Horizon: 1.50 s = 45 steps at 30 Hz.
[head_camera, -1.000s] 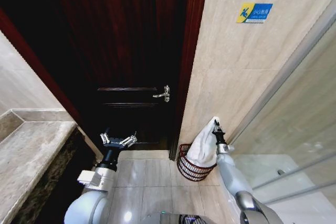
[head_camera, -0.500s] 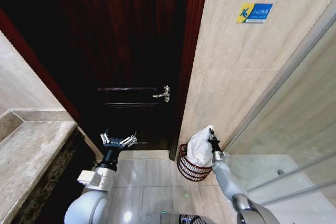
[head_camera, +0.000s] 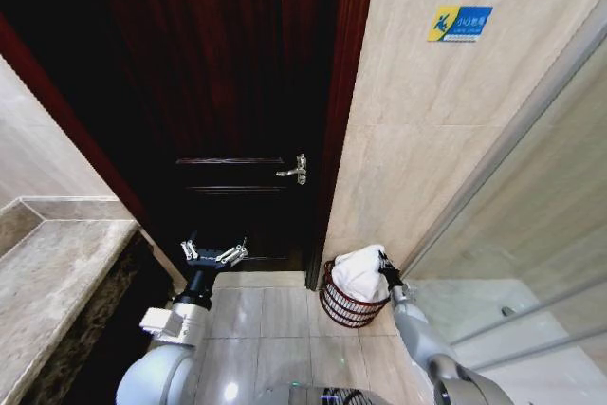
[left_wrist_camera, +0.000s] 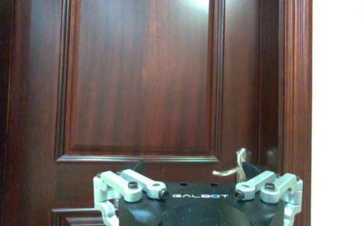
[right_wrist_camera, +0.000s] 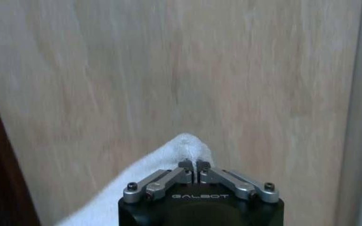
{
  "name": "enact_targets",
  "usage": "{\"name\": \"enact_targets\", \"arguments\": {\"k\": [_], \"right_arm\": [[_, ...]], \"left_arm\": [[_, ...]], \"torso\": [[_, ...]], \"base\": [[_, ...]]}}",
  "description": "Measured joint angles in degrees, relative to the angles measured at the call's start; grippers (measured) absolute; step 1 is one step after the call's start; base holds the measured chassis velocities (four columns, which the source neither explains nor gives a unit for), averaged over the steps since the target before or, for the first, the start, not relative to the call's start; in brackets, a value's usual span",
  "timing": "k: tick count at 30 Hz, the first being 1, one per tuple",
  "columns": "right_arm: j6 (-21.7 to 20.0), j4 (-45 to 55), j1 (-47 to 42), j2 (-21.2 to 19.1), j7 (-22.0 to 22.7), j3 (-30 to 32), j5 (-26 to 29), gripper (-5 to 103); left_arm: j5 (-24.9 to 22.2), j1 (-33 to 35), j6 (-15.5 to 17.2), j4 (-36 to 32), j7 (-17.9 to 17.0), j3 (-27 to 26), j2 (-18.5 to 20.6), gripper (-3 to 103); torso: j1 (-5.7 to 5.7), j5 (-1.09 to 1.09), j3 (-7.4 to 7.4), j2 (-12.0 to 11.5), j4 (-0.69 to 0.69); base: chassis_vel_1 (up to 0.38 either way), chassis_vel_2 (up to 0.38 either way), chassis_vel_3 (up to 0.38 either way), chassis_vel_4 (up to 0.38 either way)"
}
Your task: Discard the used towel into the hamper.
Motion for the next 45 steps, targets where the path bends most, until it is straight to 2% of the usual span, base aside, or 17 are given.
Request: {"name": "enact_targets", "arguments": {"k": [13,21,23,24,25,26,27,29,31,33,35,36,39,40,41,44,45], "right_arm": [[-4.5,-0.2,-2.1,0.0,0.8,0.3,-3.6,2],[-9.5,-1.3,-1.7,-0.3,5.6,0.7,-8.0,2],[-11.9,-1.8,-1.8,-0.5,7.8,1.1,-12.3,0],[-11.9,-1.8,-1.8,-0.5,7.8,1.1,-12.3,0],[-12.8,-2.4,-1.8,-0.7,8.1,1.2,-14.2,5],[-13.4,-2.8,-1.9,-0.8,8.3,1.4,-15.3,5],[-15.5,-3.9,-2.0,-0.9,8.9,1.7,-18.2,15],[-16.3,-4.8,-1.9,-0.9,9.3,1.8,-19.2,15],[-17.1,-6.9,-1.1,-0.8,9.5,2.0,-19.4,27],[-17.5,-7.2,-0.9,-0.7,9.5,2.0,-19.4,32],[-19.6,-7.6,0.0,-0.5,10.6,2.0,-20.2,43],[-19.6,-7.6,0.0,-0.5,10.6,2.0,-20.2,43],[-25.2,-9.4,2.1,-1.1,14.0,2.5,-21.1,59],[-25.9,-9.4,2.3,-1.6,14.3,2.6,-21.0,59],[-25.9,-9.4,2.3,-1.6,14.3,2.6,-21.0,59],[-23.7,-4.3,-0.7,-2.4,14.8,2.5,-19.5,76],[-23.7,-4.3,-0.7,-2.4,14.8,2.5,-19.5,76]], "left_arm": [[0.0,0.0,0.0,0.0,0.0,0.0,0.0,100],[0.0,0.0,0.0,0.0,0.0,0.0,0.0,100],[0.0,0.0,0.0,0.0,0.0,0.0,0.0,100],[0.0,0.0,0.0,0.0,0.0,0.0,0.0,100],[0.0,0.0,0.0,0.0,0.0,0.0,0.0,100],[0.0,0.0,0.0,0.0,0.0,0.0,0.0,100],[0.0,0.0,0.0,0.0,0.0,0.0,0.0,100],[0.0,0.0,0.0,0.0,0.0,0.0,0.0,100],[0.0,0.0,0.0,0.0,0.0,0.0,0.0,100],[0.0,0.0,0.0,0.0,0.0,0.0,0.0,100],[0.0,0.0,0.0,0.0,0.0,0.0,0.0,100],[0.0,0.0,0.0,0.0,0.0,0.0,0.0,100],[0.0,0.0,0.0,0.0,0.0,0.0,0.0,100],[0.0,0.0,0.0,0.0,0.0,0.0,0.0,100],[0.0,0.0,0.0,0.0,0.0,0.0,0.0,100],[0.0,0.0,0.0,0.0,0.0,0.0,0.0,100],[0.0,0.0,0.0,0.0,0.0,0.0,0.0,100]], "torso": [[-0.02,0.00,0.00,0.0,-0.01],[0.00,-0.01,0.00,0.0,0.00],[0.03,0.00,0.01,0.0,0.00],[0.03,0.00,0.01,0.0,0.00],[0.06,-0.02,0.01,0.0,0.00],[0.08,-0.02,0.02,0.0,0.00],[0.09,0.01,0.03,0.0,-0.01],[0.08,0.00,0.02,0.0,-0.01],[0.00,-0.01,0.01,0.0,-0.01],[-0.03,-0.01,0.00,0.0,-0.01],[-0.05,0.00,-0.01,0.0,-0.01],[-0.05,0.00,-0.01,0.0,-0.01],[-0.04,0.01,-0.01,0.0,0.01],[-0.03,0.00,-0.01,0.0,0.01],[-0.03,0.00,-0.01,0.0,0.01],[0.01,-0.01,0.00,0.0,0.00],[0.01,-0.01,0.00,0.0,0.00]], "base": [[0.000,0.000,0.000,0.000],[-0.106,0.109,0.111,-0.107],[-0.156,0.167,0.147,-0.152],[-0.162,0.167,0.138,-0.157],[-0.144,0.128,0.138,-0.157],[-0.144,0.128,0.094,-0.113],[-0.088,0.080,0.004,-0.010],[-0.088,0.066,0.004,-0.010],[0.000,0.000,0.000,0.000],[0.000,0.000,0.000,0.000],[0.011,-0.032,-0.013,0.029],[0.023,-0.064,-0.026,0.057],[0.008,-0.012,-0.016,0.019],[0.000,0.000,0.000,0.000],[0.000,0.000,0.000,0.000],[0.000,0.000,0.000,0.000],[0.000,0.000,0.000,0.000]]}}
